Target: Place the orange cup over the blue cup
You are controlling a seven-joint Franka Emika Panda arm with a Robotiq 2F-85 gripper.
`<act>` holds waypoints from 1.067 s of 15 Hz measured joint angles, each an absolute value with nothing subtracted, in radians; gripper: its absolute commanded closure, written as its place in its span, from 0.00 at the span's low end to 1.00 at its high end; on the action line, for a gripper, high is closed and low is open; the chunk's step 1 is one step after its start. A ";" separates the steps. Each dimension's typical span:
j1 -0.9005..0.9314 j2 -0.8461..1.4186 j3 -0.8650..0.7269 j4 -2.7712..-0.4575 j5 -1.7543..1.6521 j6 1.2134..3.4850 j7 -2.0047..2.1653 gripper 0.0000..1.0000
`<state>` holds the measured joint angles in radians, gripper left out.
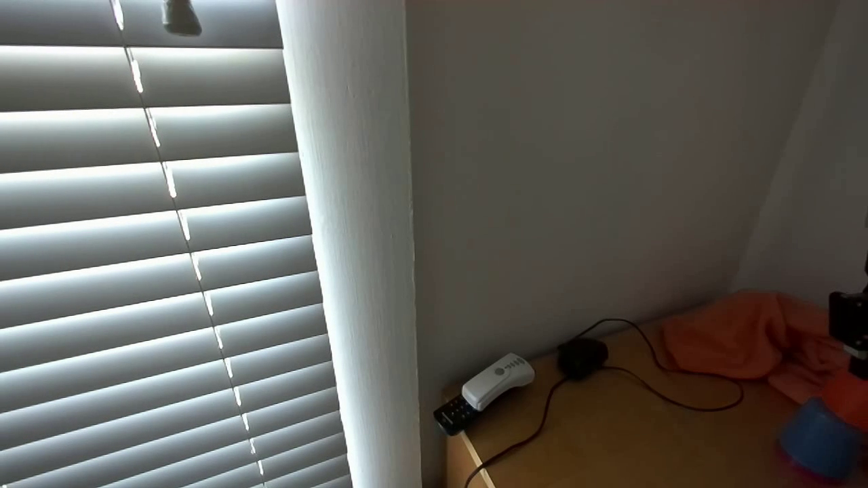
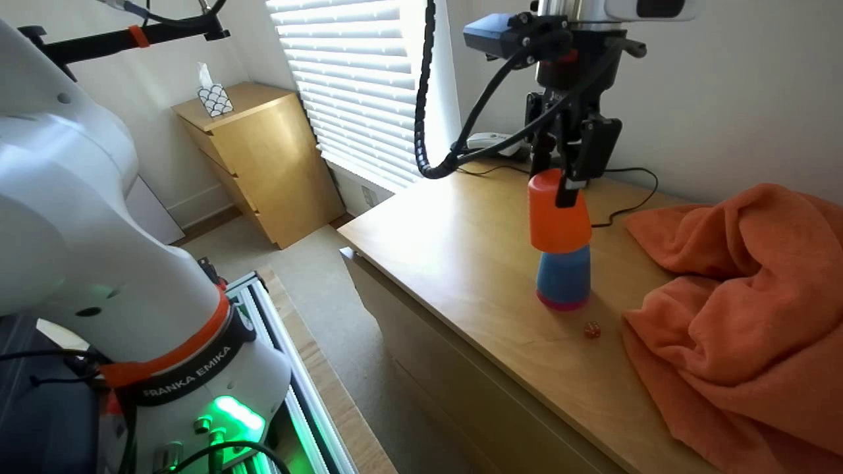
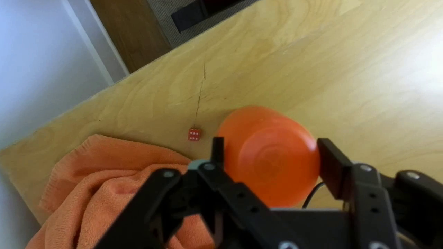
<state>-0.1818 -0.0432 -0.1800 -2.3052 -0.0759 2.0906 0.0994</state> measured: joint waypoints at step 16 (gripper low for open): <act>-0.183 0.043 -0.187 -2.216 -0.018 2.120 0.087 0.00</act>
<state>-0.1828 0.0431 -0.1872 -2.2164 -0.0177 2.1198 0.0875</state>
